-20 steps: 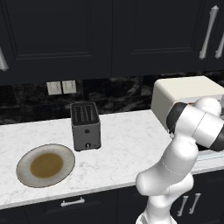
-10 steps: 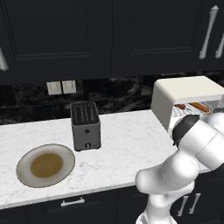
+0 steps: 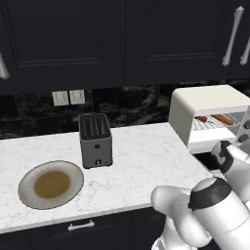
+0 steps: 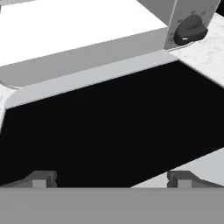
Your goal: Pick up the kebab skewer and baguette bread, and place them inside the toaster oven. Close the toaster oven door and start by setting the timer.
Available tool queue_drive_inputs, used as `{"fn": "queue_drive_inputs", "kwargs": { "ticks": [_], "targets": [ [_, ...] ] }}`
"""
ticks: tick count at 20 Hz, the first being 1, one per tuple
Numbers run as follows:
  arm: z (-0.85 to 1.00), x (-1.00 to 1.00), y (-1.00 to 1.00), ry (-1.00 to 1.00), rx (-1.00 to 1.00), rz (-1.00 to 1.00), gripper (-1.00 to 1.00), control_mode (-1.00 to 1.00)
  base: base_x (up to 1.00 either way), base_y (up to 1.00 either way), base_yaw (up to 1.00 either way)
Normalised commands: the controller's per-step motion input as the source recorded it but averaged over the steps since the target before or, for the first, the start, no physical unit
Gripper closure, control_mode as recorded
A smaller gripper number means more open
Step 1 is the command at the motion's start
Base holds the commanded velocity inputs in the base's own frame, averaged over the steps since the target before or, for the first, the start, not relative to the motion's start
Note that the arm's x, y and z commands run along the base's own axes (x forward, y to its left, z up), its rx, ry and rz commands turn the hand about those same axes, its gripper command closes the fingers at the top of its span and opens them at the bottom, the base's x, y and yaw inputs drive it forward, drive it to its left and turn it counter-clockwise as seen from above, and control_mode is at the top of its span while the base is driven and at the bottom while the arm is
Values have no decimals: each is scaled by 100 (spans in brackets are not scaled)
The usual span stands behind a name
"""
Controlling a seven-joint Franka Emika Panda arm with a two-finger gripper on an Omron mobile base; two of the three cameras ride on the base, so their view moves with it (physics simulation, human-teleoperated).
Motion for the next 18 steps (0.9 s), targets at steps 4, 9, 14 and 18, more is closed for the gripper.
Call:
{"fn": "queue_drive_inputs", "kwargs": {
  "ticks": [4, 9, 14, 18],
  "targets": [
    [0, -72, 31, 5, -1, 24, -100, -100, 0, 0, 0],
    [0, -60, 0, 15, -9, 18, -100, -100, 0, 0, 0],
    [0, -31, 0, 22, -13, 11, -100, -100, 0, 0, 0],
    [0, 0, 5, 11, -5, 13, -100, -100, 0, 0, 0]
  ]
}}
